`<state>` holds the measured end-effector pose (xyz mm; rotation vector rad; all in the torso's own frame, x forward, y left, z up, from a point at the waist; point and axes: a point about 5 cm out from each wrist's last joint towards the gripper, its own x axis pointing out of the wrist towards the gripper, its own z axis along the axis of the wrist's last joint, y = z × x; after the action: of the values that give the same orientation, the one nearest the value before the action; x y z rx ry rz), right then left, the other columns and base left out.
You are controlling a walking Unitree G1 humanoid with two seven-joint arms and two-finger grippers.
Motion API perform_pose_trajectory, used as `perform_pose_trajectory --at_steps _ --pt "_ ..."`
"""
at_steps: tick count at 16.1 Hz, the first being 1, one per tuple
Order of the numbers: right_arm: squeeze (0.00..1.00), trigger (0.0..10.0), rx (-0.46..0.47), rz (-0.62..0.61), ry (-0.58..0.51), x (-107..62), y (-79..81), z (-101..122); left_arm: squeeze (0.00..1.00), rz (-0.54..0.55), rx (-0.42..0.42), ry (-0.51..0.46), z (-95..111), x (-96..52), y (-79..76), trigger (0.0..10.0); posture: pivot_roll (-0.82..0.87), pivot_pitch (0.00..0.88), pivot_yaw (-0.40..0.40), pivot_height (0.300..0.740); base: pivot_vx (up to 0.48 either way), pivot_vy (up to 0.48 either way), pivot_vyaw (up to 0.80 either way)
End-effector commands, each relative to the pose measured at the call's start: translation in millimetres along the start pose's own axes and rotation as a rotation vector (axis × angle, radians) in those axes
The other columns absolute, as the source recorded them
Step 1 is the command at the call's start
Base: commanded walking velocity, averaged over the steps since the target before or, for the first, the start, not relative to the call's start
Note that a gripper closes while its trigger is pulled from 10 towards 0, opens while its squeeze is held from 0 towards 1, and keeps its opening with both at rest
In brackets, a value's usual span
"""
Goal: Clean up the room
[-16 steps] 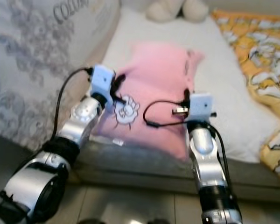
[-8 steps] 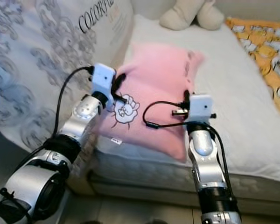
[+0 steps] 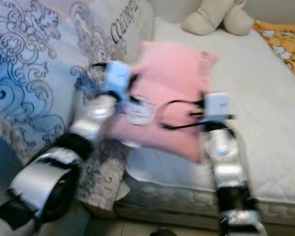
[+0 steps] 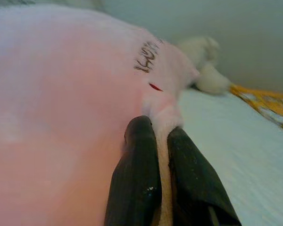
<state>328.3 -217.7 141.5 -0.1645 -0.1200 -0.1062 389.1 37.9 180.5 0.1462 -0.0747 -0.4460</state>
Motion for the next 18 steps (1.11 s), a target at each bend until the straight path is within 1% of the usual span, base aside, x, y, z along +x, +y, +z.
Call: perform_pose_trajectory --at_steps 1,2,3,6,7,8,10,12,13,14,15,17,18 --pt "0.00 10.0 0.019 -0.076 0.004 0.7 -18.5 1.3 0.00 0.100 0.006 -0.018 6.6 -2.0 26.2 10.0 0.01 0.000 0.002 0.740 0.000 0.000 0.00" --pt "0.00 10.0 0.015 -0.078 0.002 1.3 -18.1 2.3 0.00 0.073 0.008 -0.027 9.8 1.0 16.1 10.0 0.01 0.007 0.009 0.740 0.000 0.000 0.00" --pt "0.00 10.0 0.014 -0.079 0.003 1.0 -17.1 2.0 0.00 0.063 -0.002 -0.027 9.8 1.4 13.2 10.0 0.00 0.009 0.012 0.740 0.000 0.000 0.00" --pt "0.00 10.0 0.025 -0.071 0.007 2.6 -11.7 -0.4 0.00 0.067 -0.028 0.006 4.7 2.3 9.4 10.0 0.00 0.015 0.021 0.740 0.444 0.000 0.00" --pt "0.00 10.0 0.032 -0.072 0.011 4.5 -11.3 -0.5 0.00 0.066 -0.026 0.011 4.1 2.6 8.5 10.0 -0.01 0.017 0.021 0.740 0.446 0.000 0.00" --pt "0.00 10.0 0.051 -0.078 0.023 8.1 -10.5 -0.4 0.00 0.065 -0.028 0.014 3.6 2.7 7.9 10.0 -0.01 0.020 0.022 0.740 0.458 0.000 0.00" --pt "0.00 10.0 0.053 -0.071 0.027 14.9 -6.9 3.6 0.00 0.061 -0.033 0.008 5.8 4.2 4.9 10.0 -0.01 0.013 0.027 0.740 0.467 0.000 0.00" --pt "0.00 10.0 0.043 -0.063 0.048 17.4 -6.4 1.6 0.00 0.072 0.010 0.004 8.8 5.8 2.4 10.0 -0.01 0.008 0.029 0.740 0.000 0.000 0.00" --pt "0.00 10.0 0.033 -0.042 0.075 21.0 -4.8 -1.6 0.00 0.085 0.058 0.016 9.4 7.2 -0.5 10.0 0.00 0.014 0.027 0.740 0.000 0.000 0.00" --pt "0.00 10.0 0.032 -0.029 0.086 23.4 -4.2 -2.8 0.00 0.100 0.079 0.030 8.8 7.7 -0.1 10.0 0.01 0.023 0.024 0.740 0.000 0.000 0.00" --pt "0.00 10.0 0.039 -0.022 0.093 26.0 -4.4 -3.2 0.00 0.103 0.069 0.044 8.4 8.3 0.2 10.0 0.01 0.039 0.022 0.740 0.000 0.000 0.00" --pt "0.00 10.0 0.058 -0.009 0.136 35.6 -6.9 -6.3 0.00 0.095 0.128 0.064 10.9 10.8 -0.2 10.0 0.04 0.103 0.013 0.740 0.000 0.000 0.00" --pt "0.00 10.0 0.053 -0.004 0.140 37.0 -6.5 -5.9 0.00 0.095 0.129 0.069 11.1 11.2 -0.1 10.0 0.05 0.122 0.012 0.740 0.000 0.000 0.00"
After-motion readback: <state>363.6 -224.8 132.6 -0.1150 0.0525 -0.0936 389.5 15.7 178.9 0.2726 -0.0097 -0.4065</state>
